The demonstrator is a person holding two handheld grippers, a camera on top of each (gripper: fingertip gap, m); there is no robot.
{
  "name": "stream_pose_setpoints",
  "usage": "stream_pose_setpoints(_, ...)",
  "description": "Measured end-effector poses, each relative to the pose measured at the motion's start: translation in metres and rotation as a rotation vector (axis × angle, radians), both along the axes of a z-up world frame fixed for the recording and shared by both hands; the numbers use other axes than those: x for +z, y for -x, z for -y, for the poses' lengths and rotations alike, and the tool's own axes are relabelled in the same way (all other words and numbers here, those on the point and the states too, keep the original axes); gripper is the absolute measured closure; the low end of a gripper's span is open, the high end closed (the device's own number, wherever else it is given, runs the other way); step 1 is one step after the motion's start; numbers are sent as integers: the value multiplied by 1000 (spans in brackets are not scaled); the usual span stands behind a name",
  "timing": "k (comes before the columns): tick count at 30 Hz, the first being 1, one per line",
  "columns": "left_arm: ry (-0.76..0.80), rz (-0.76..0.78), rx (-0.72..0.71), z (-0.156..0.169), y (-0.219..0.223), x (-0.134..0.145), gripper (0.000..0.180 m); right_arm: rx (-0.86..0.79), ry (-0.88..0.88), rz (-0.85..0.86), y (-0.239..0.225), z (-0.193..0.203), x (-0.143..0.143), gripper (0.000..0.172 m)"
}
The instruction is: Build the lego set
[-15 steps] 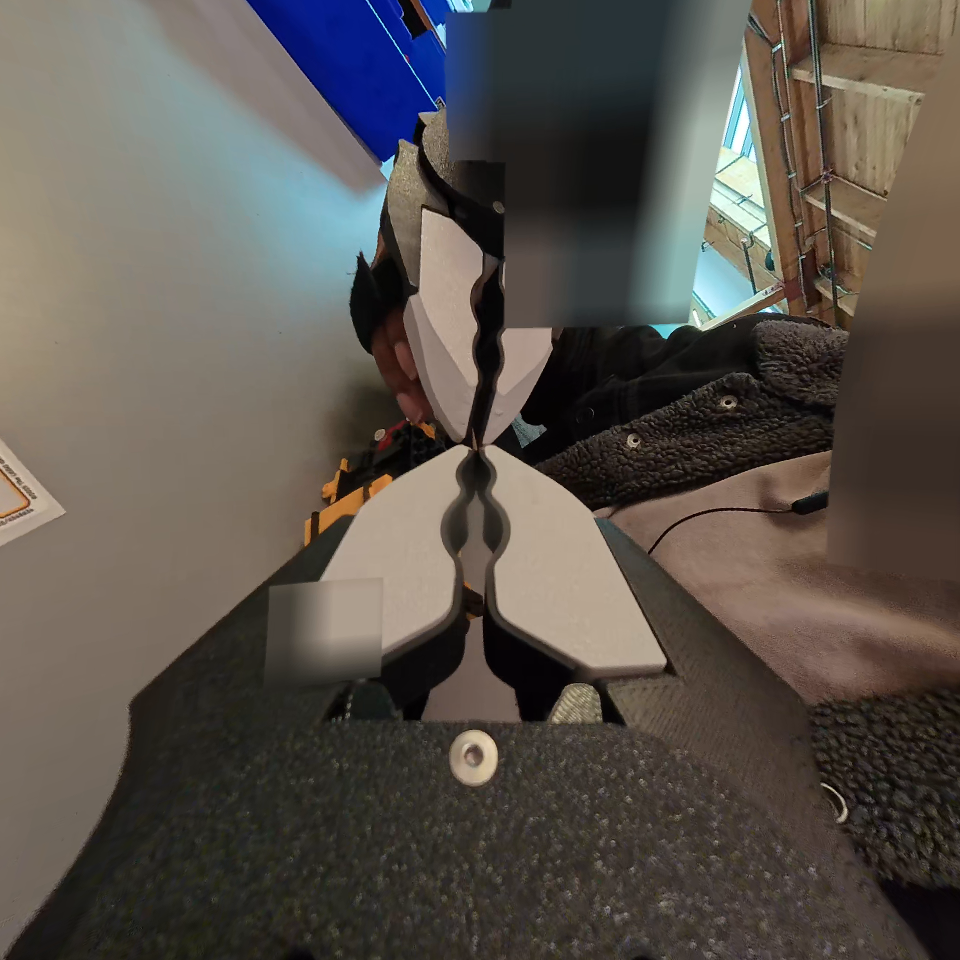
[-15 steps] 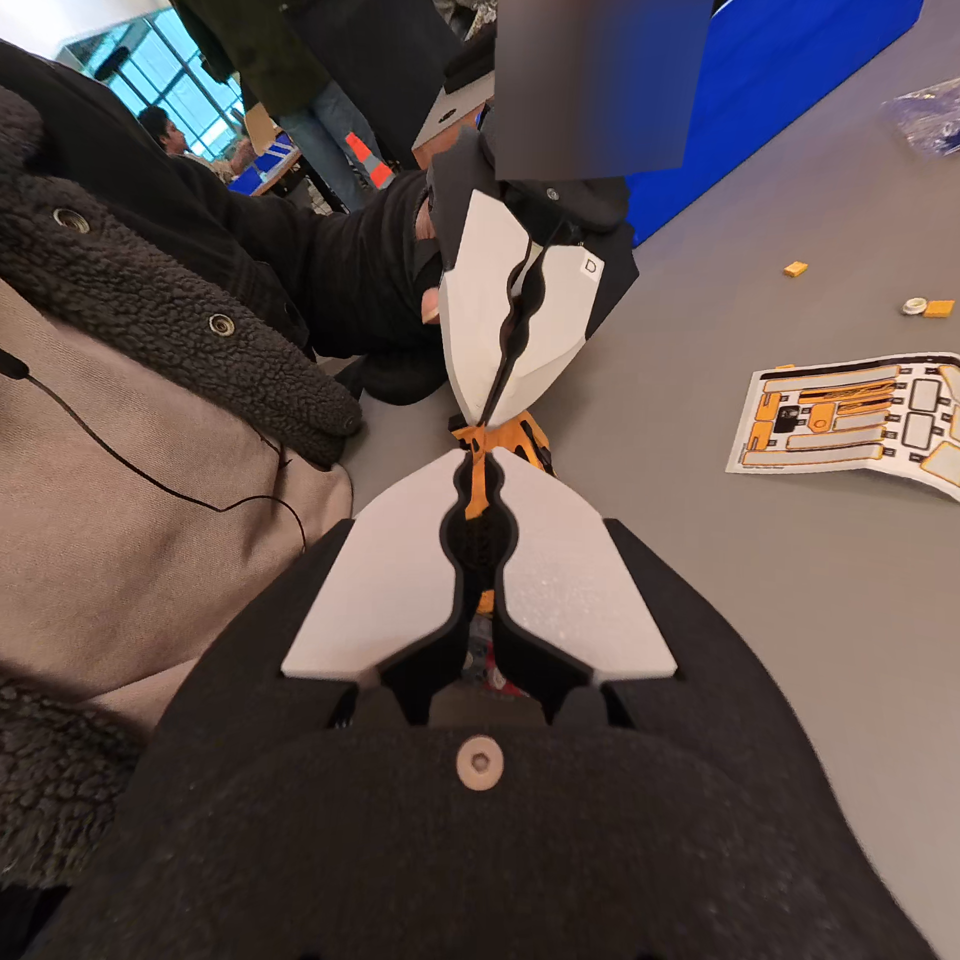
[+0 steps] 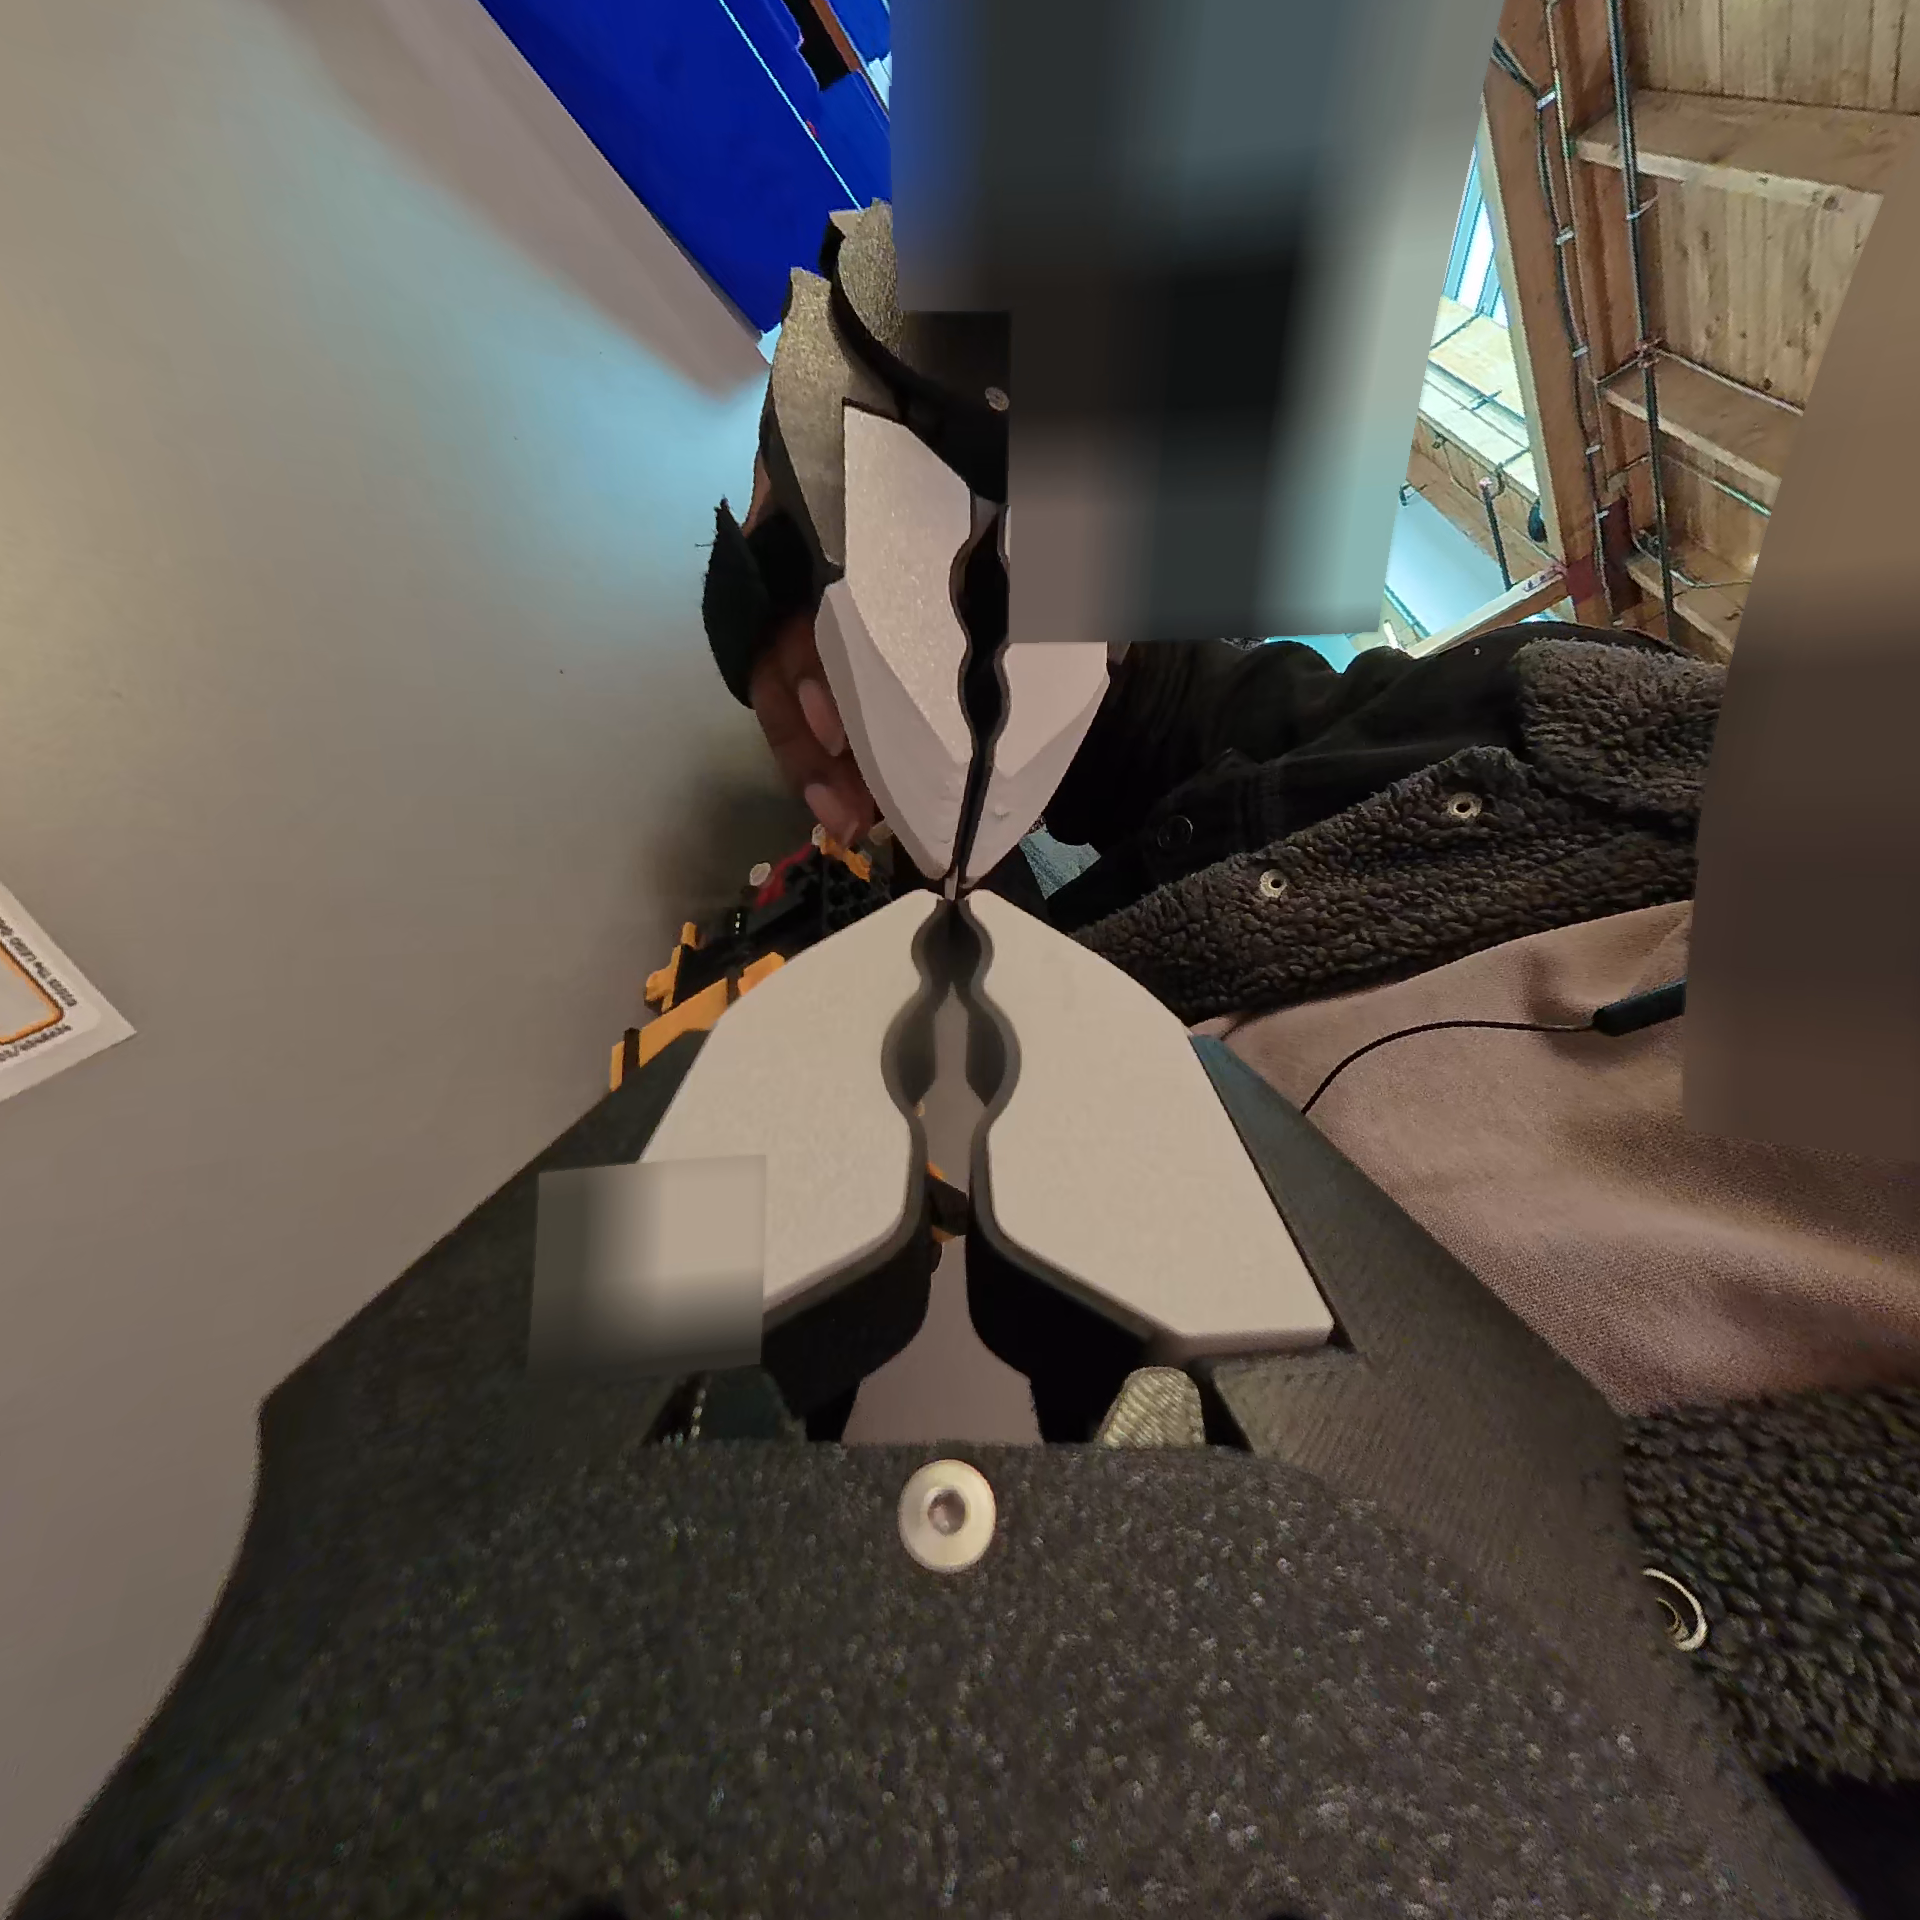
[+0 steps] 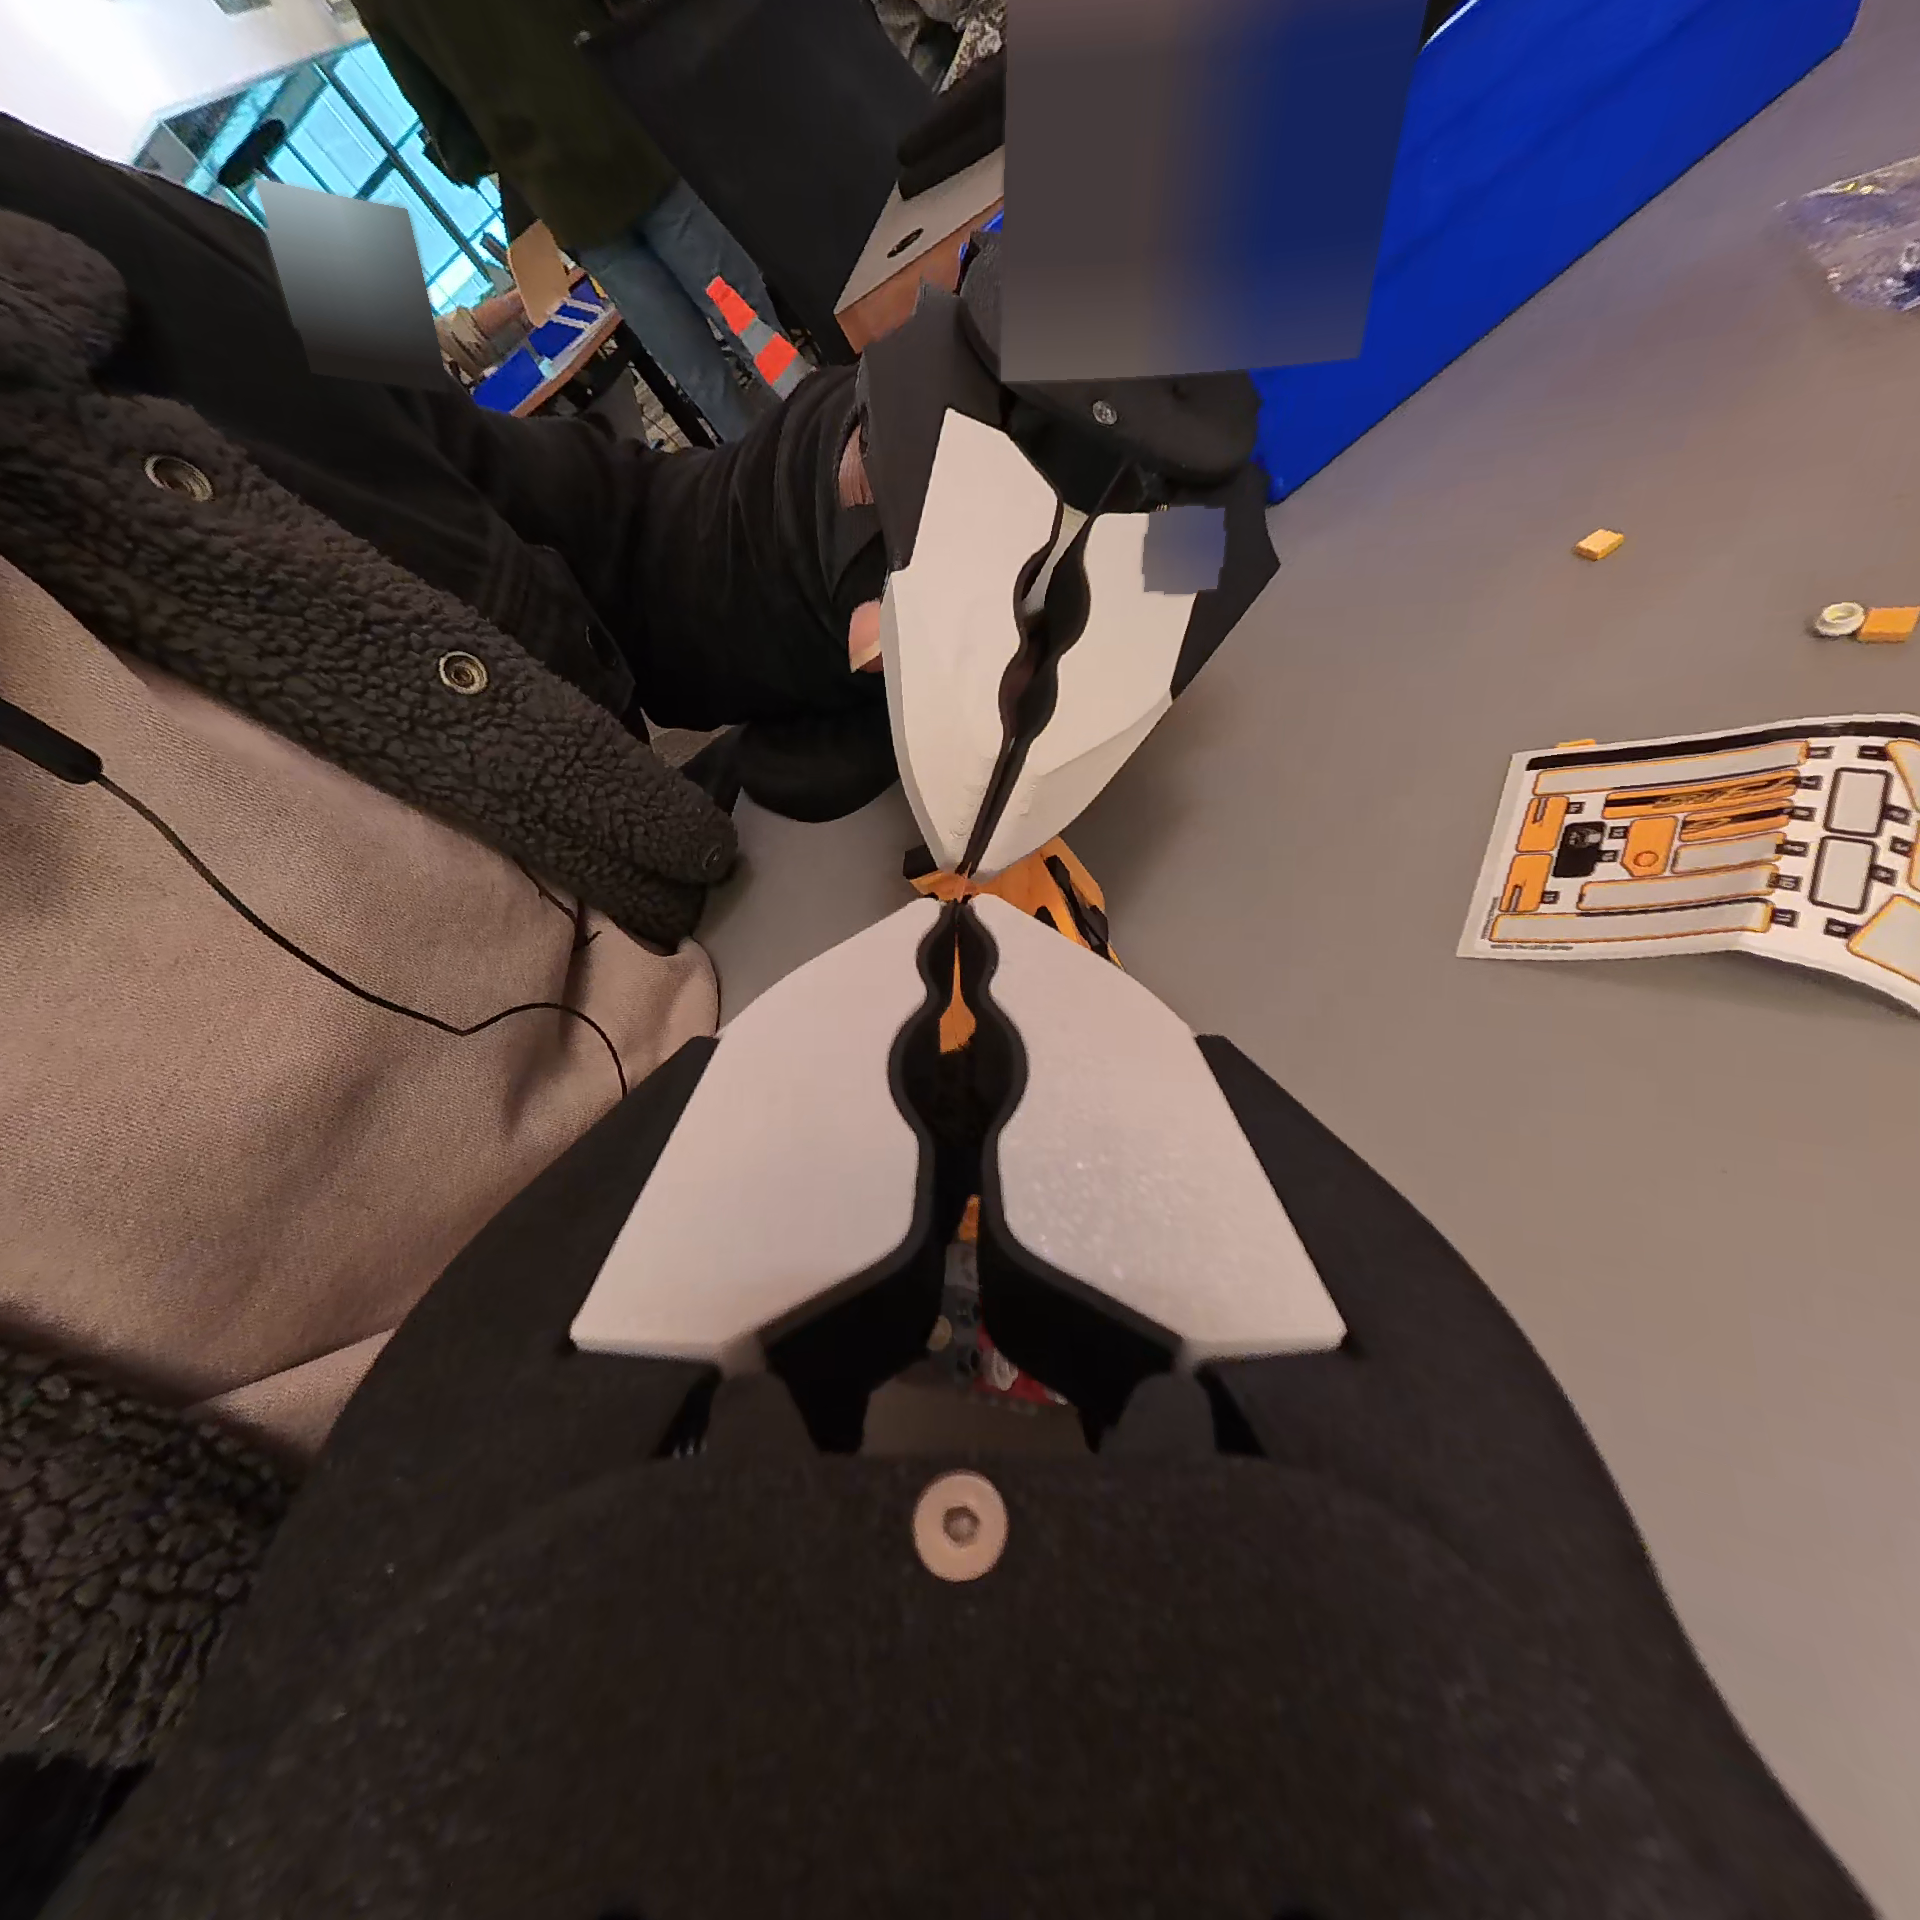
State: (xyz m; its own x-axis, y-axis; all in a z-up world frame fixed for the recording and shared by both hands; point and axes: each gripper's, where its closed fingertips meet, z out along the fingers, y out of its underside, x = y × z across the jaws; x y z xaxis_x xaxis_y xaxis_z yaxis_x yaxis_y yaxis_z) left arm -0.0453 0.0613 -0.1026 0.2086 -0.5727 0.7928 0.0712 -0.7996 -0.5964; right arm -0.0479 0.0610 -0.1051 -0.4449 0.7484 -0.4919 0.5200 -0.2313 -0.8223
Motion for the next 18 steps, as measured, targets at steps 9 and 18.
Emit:
stream_pose_setpoints(9,-6,3,4,-1,1,1,180,3,1,4,1,0,1,172)
stream_pose_setpoints(18,-113,25,59,-6,4,14,180,-29,16,-39,3,-3,11,164)
